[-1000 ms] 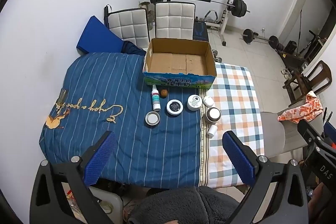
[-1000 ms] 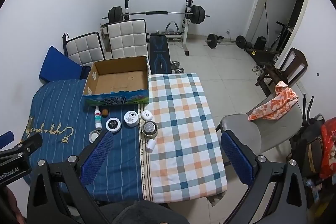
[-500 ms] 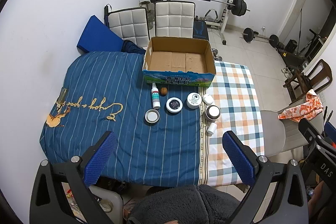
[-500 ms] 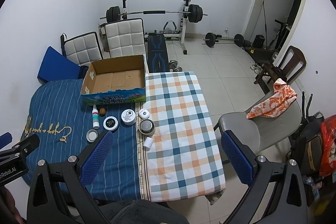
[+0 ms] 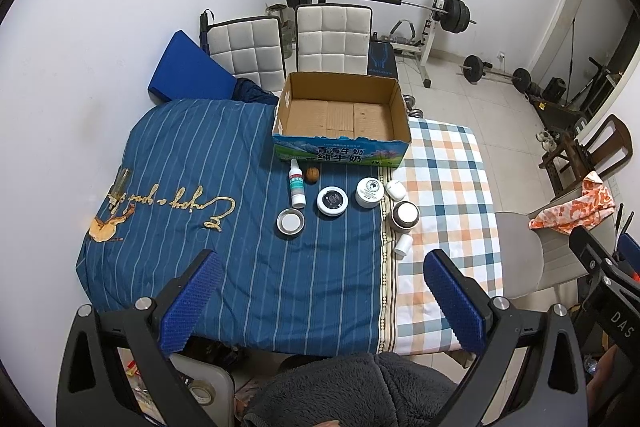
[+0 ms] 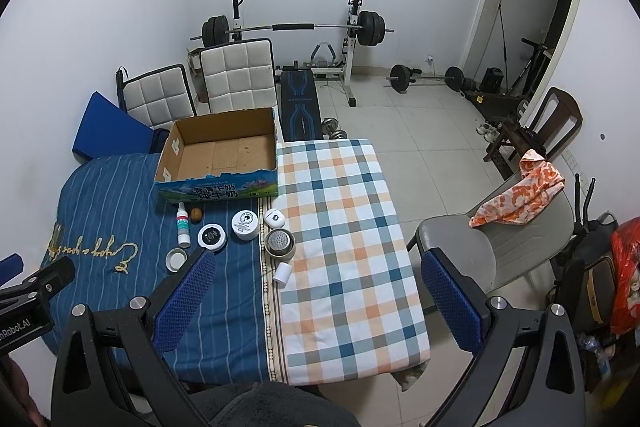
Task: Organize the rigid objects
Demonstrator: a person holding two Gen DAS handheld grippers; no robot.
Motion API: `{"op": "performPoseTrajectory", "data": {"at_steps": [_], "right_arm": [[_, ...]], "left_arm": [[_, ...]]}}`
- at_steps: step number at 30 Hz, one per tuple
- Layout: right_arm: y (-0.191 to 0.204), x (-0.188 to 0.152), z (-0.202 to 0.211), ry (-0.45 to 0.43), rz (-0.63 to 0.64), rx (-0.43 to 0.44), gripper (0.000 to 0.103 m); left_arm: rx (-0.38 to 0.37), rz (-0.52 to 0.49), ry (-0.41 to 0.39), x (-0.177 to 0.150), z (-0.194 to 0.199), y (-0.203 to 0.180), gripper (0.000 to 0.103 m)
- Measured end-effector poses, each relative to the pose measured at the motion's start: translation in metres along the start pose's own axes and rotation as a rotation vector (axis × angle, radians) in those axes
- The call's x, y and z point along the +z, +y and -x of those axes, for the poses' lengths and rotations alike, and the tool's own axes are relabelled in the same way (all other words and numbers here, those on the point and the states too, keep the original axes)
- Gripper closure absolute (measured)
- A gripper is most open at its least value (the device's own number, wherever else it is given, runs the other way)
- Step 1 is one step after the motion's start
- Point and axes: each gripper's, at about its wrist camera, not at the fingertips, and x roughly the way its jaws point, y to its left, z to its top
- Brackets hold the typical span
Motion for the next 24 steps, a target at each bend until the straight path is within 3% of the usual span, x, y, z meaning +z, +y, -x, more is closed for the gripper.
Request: {"op": "performPoseTrajectory", "data": {"at_steps": [24], "right_arm": [[0.009,0.007,0.006,-0.005,0.015,0.024,0.0]], "left_arm": [[0.0,0.0,-0.002,0.005,0.006,0.008,0.0]]}}
